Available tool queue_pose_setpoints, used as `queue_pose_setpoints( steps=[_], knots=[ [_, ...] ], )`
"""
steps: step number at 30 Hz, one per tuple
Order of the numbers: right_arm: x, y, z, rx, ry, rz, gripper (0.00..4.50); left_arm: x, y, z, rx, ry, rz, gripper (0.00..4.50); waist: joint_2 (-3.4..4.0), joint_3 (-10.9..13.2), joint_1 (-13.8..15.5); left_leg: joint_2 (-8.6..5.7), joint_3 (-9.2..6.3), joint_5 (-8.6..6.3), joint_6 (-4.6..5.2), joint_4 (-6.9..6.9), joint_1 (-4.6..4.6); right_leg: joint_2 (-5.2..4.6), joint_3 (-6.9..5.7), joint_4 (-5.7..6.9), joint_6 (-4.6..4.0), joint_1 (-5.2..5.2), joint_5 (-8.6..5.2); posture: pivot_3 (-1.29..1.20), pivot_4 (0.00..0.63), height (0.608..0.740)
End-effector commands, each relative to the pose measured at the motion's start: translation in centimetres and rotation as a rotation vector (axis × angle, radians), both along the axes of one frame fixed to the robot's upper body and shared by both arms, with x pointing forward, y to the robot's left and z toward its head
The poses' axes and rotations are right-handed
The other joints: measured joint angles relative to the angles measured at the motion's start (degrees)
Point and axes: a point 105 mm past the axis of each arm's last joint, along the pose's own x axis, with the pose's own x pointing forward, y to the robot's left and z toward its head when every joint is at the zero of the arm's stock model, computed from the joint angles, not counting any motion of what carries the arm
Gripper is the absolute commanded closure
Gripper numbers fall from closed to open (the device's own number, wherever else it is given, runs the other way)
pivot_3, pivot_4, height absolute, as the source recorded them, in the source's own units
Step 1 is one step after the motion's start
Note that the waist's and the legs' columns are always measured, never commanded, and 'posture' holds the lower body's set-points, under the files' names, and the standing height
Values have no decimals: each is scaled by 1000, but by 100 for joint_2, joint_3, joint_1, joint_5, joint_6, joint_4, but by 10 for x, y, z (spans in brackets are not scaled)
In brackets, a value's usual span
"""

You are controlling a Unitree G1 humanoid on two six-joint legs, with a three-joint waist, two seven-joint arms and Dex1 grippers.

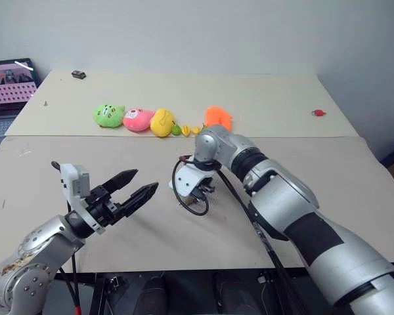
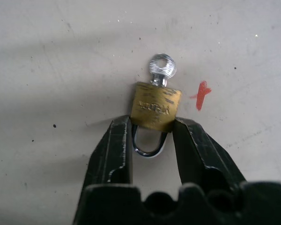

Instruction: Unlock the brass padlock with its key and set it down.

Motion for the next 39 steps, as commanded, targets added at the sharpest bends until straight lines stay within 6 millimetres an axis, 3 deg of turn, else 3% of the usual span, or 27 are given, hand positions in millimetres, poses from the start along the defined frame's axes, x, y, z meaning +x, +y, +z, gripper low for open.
queue_pose_setpoints(
  steps=[1,9,17,31,39],
  knots=[
    [5,-11,-5,-18,5,-67,3618,0,-1,10,-7,-45,-3,0,0,0,0,0,0,0,0,1,0,0,0,1,0,0,0,0,150,717],
    [10,-34,6,8,108,-193,3618,2,-1,11,-27,-47,-8,0,0,1,55,-3,-2,1,-3,6,-17,-3,-2,-5,3,-6,1,0,150,717],
    [15,-71,3,205,343,-497,3618,8,-8,7,-49,-26,-61,0,0,1,26,-3,-3,1,-3,5,-16,-1,-3,-3,1,-6,2,0,150,717],
    [32,-117,-2,548,145,-608,3618,25,-23,9,-71,-24,-159,0,0,1,19,-4,-4,1,-3,8,-17,-1,-2,-3,6,-2,2,0,150,717],
    [9,-106,-32,772,251,-722,3618,31,-29,14,-77,-29,-195,0,-7,-4,-14,-4,-5,1,-2,15,-8,1,3,-3,10,8,4,0,150,717]
  ],
)
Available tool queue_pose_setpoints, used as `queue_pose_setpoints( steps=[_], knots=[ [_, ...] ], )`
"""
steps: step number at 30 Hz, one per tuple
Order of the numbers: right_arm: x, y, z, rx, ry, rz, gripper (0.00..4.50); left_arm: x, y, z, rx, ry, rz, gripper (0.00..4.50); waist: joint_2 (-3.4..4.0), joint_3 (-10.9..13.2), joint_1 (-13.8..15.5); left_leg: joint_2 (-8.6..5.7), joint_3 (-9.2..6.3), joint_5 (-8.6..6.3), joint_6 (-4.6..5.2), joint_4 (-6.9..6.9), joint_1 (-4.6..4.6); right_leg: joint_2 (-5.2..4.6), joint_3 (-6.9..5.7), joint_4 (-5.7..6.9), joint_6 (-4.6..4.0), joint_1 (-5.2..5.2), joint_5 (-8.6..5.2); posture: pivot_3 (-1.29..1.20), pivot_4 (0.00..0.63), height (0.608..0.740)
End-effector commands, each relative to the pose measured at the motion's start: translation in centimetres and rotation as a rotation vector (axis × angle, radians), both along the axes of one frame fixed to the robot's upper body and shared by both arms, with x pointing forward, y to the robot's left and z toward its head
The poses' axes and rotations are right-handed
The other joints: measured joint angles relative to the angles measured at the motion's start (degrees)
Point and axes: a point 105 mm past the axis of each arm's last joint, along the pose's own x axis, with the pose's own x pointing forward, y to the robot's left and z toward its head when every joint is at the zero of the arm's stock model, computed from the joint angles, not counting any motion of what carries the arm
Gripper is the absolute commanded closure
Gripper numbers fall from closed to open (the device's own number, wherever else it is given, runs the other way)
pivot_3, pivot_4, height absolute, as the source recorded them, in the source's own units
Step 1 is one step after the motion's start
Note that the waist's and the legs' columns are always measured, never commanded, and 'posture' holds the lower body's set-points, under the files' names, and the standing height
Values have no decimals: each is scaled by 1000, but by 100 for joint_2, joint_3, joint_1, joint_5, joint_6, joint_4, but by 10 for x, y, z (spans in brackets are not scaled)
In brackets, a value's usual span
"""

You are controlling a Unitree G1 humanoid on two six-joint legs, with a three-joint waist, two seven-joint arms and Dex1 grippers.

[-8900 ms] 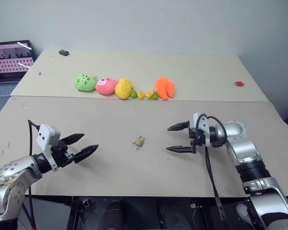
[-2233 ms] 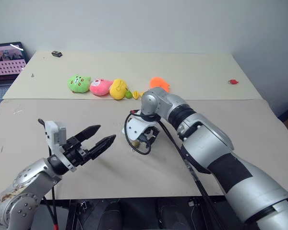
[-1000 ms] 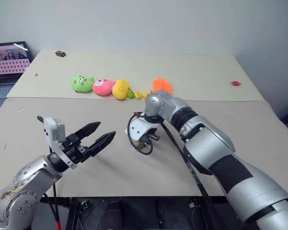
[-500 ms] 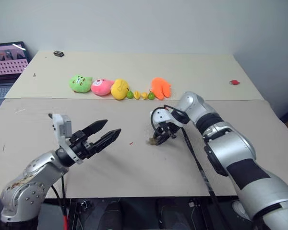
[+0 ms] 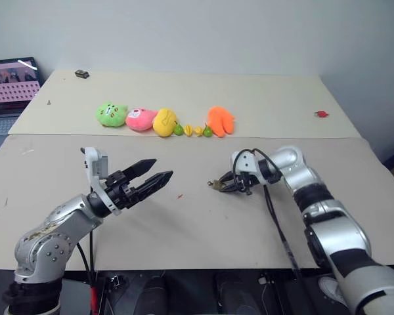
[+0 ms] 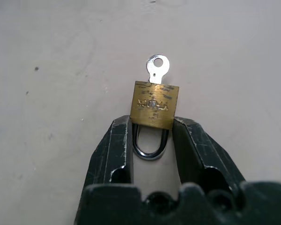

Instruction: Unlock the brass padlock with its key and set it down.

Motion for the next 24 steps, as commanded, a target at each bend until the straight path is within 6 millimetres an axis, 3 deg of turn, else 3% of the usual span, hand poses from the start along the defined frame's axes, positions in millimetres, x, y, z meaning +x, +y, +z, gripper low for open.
queue_pose_setpoints(
  steps=[1,11,16,24],
  knots=[
    [-11,11,-11,57,40,-16,3618,0,-4,8,1,-37,-28,0,0,0,-12,0,0,0,0,-3,2,1,0,0,0,0,0,0,150,717],
    [-11,12,-23,135,70,-142,3618,5,-11,13,9,-48,-60,0,-8,-6,-28,3,1,0,0,-7,17,8,4,1,29,7,-17,0,150,717],
    [-13,16,-27,265,214,-193,3618,7,-17,14,0,-49,-88,0,-10,-8,-68,3,0,0,0,-8,22,10,9,1,30,12,-18,0,150,717],
    [-16,17,-50,298,257,-263,3618,10,-29,16,8,-48,-150,0,-17,-13,-117,3,0,0,0,-10,21,10,8,1,31,11,-18,0,150,717]
  ],
)
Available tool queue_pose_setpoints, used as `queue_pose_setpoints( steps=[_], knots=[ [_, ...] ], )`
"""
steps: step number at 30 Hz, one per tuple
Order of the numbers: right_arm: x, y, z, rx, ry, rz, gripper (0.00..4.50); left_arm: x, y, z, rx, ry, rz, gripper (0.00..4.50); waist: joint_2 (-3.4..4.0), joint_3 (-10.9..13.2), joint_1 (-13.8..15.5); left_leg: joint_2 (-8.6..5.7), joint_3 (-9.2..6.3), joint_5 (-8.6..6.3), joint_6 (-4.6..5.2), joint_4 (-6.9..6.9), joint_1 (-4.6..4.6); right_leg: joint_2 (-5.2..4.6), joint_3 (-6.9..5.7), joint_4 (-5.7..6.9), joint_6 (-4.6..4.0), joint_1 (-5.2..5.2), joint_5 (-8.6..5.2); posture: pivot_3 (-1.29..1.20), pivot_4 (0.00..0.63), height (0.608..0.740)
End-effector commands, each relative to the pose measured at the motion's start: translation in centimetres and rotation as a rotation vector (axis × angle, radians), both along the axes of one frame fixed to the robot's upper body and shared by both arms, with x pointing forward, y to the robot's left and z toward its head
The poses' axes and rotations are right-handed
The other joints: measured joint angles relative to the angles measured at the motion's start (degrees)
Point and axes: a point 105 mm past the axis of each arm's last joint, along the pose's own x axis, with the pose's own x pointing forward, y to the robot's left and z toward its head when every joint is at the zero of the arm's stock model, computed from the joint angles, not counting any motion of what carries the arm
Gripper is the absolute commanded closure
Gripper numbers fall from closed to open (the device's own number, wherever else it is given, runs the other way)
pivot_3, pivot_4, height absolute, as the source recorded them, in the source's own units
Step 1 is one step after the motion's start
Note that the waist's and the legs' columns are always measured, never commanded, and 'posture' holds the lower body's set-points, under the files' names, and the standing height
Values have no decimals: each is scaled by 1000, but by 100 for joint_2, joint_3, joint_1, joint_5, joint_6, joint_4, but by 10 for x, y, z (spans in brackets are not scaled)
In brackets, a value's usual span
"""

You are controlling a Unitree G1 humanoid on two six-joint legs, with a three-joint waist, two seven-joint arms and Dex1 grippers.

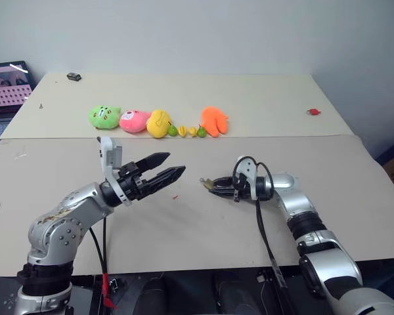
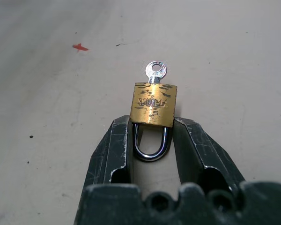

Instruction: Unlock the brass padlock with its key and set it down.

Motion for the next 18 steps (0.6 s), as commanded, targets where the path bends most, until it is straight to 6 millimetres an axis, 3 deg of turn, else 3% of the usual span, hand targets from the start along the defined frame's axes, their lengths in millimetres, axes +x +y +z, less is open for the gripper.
queue_pose_setpoints(
  steps=[1,11,15,18],
  knots=[
    [-10,3,-37,-28,72,-40,3618,-1,-8,6,7,-29,-48,0,-7,-6,-23,0,0,0,0,0,4,0,0,0,0,4,0,0,150,717],
    [-4,6,-48,-6,-15,-174,3618,5,-12,12,2,-37,-85,0,-60,-39,-81,0,-2,-1,0,-14,134,2,1,-15,-6,132,-20,0,150,717],
    [-16,10,-55,5,1,-148,3618,6,-15,13,-3,-35,-105,0,-100,-67,-75,1,-3,-5,-5,-24,171,2,1,-27,-32,169,-38,0,150,717],
    [-16,6,-39,64,17,-131,3618,4,-17,11,15,-29,-132,0,-102,-67,-50,2,-4,-11,-14,-26,169,2,1,-31,-27,168,-42,0,150,717]
  ],
)
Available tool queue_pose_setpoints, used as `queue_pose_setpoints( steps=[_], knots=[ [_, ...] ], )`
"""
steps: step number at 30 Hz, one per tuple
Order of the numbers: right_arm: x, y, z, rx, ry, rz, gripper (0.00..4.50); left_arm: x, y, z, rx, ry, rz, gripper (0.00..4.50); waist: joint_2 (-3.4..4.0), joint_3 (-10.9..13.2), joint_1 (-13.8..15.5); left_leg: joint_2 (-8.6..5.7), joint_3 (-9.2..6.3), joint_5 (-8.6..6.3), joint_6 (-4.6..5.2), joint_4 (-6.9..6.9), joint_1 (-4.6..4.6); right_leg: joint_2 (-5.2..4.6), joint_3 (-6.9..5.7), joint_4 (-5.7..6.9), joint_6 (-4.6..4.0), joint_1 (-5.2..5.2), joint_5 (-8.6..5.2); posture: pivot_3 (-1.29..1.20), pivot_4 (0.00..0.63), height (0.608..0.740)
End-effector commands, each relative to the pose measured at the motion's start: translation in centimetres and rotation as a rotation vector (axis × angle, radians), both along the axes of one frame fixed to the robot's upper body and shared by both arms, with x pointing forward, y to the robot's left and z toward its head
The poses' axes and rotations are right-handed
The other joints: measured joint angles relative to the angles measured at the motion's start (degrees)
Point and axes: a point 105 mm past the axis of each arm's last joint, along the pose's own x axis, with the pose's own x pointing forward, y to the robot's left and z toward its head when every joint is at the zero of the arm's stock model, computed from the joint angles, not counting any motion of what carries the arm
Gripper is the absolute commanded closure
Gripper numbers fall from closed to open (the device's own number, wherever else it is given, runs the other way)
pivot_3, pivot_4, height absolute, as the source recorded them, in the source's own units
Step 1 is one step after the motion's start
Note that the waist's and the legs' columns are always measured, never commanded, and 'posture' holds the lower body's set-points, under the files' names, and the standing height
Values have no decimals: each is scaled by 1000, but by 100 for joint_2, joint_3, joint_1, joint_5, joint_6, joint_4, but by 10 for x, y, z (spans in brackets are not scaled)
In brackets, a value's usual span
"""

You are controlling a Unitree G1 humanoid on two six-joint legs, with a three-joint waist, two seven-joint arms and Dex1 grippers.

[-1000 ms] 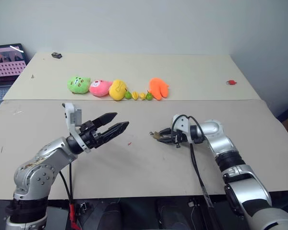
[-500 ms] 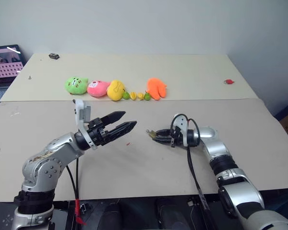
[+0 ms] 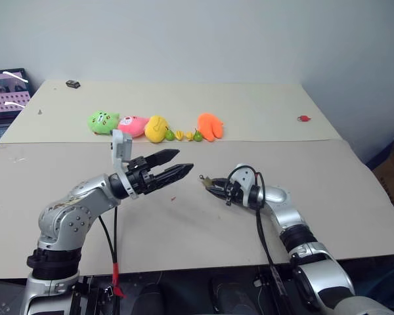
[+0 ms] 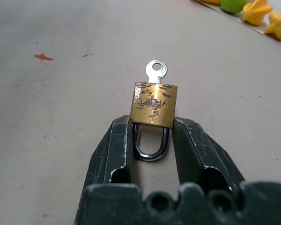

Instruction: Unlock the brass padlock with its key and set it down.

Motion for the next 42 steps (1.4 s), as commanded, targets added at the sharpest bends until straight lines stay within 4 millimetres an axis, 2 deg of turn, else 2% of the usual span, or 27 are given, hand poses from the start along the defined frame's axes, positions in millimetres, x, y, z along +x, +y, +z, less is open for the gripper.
queue_pose_setpoints(
  steps=[1,3,5,7,10,12,17,20,24,27,30,38,42],
  knots=[
    [-15,-2,-12,42,141,49,3618,-3,-5,6,11,-23,-50,0,2,1,17,0,-1,-3,-3,-2,-2,0,-1,1,7,-2,-2,0,150,717],
    [-20,-13,16,67,170,138,3618,-2,-5,5,25,-18,-63,0,18,12,44,0,-2,-7,-6,-3,-24,-1,-3,4,30,-22,2,0,150,717],
    [-30,-29,40,36,224,242,3618,1,-2,7,19,-8,-69,0,59,40,103,-4,-4,-8,-8,8,-86,-3,-2,12,39,-76,5,0,150,717],
    [-31,-40,53,-34,203,266,3618,5,0,8,-16,17,-63,0,97,63,191,-11,-8,-7,-7,29,-145,-4,0,14,50,-123,12,0,150,717],
    [-29,-46,67,-89,175,278,3618,11,4,11,-84,69,-44,0,101,67,212,-14,-8,-6,-7,41,-208,-6,2,24,55,-188,16,0,150,717],
    [-35,-46,74,-125,174,319,3618,17,9,10,-145,153,-27,0,103,69,215,-13,-9,-6,-6,42,-212,-4,2,23,57,-192,19,0,150,717],
    [-53,-37,79,-246,156,445,3618,21,14,-1,-235,349,-67,0,108,74,218,-14,-10,-6,-6,45,-215,-6,2,22,61,-191,19,0,150,717],
    [-54,-28,87,-265,101,469,3618,22,11,-5,-321,469,-106,0,108,75,230,-15,-12,-6,-6,49,-217,-6,1,22,63,-192,19,0,150,717],
    [-50,-20,96,-294,11,467,3618,16,-3,-15,-375,619,-158,0,108,75,241,-16,-12,-6,-6,57,-221,-8,1,23,67,-191,23,0,150,717],
    [-51,-17,91,-312,4,481,3618,2,-18,-22,-363,702,-223,0,108,75,265,-16,-15,-6,-7,55,-221,-7,0,22,66,-191,23,0,150,717],
    [-51,-17,86,-345,-9,484,3618,-10,-24,-27,-329,758,-264,0,108,75,274,-18,-15,-6,-7,56,-226,-10,2,22,65,-193,24,0,150,717],
    [-56,-17,72,-426,-27,511,3618,-22,-12,-57,-256,915,-217,0,108,75,307,-20,-15,-6,-8,57,-216,-9,2,24,61,-189,26,0,150,717],
    [-60,-10,83,-423,-71,531,3618,-26,-10,-75,-185,957,-189,0,108,75,313,-21,-14,-6,-8,56,-218,-10,2,22,60,-192,25,0,150,717]
  ],
)
